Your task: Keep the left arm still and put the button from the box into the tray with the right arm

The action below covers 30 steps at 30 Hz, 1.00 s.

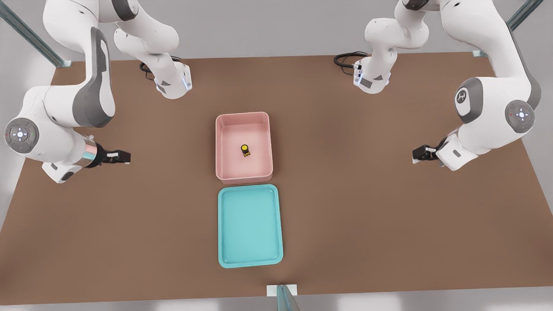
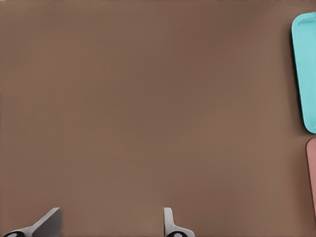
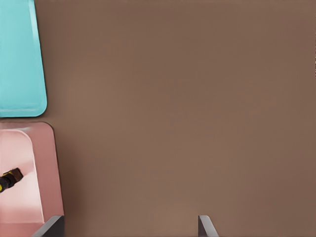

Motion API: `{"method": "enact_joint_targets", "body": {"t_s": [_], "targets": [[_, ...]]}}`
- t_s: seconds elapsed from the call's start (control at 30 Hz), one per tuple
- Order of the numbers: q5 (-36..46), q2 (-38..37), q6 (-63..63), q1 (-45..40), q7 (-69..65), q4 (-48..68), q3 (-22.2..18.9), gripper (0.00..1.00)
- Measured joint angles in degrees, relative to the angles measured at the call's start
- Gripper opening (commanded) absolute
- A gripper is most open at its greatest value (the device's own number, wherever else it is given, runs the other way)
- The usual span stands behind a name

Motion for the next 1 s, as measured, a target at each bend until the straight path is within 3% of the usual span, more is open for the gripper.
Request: {"method": "enact_joint_targets", "body": {"t_s": [0.1,0.23,0.37,0.5,0.73,1.0], "targets": [[-0.01,0.20,1.06,2.47,0.29,0.00,-0.04,1.00],[0.56,1.79,1.58,16.09,3.19,0.10,0.08,1.00],[3.02,3.76,3.55,18.16,6.64,0.20,5.37,1.00],[3.20,6.47,9.58,25.33,10.92,-4.17,6.66,1.00],[3.44,4.12,24.55,27.02,18.19,-22.76,7.68,1.00],[5.66,6.79,38.79,28.90,26.03,-27.28,7.87,1.00]]}}
